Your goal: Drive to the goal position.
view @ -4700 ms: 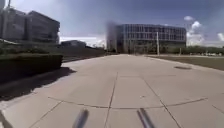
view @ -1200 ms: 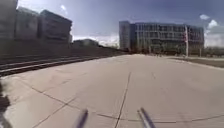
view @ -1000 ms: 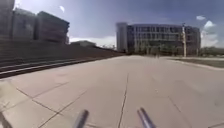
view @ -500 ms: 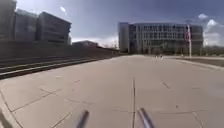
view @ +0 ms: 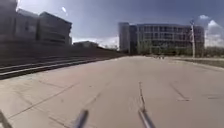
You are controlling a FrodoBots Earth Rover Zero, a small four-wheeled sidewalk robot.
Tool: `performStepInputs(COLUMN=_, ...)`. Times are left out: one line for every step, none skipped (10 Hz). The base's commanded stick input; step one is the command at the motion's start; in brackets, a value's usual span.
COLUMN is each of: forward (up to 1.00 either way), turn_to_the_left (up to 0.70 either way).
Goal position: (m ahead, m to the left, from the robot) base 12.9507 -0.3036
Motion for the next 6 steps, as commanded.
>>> performStepInputs(forward=1.00, turn_to_the_left=0.00)
performStepInputs(forward=1.00, turn_to_the_left=0.00)
performStepInputs(forward=1.00, turn_to_the_left=-0.02)
performStepInputs(forward=1.00, turn_to_the_left=-0.23)
performStepInputs(forward=1.00, turn_to_the_left=-0.27)
performStepInputs(forward=1.00, turn_to_the_left=-0.27)
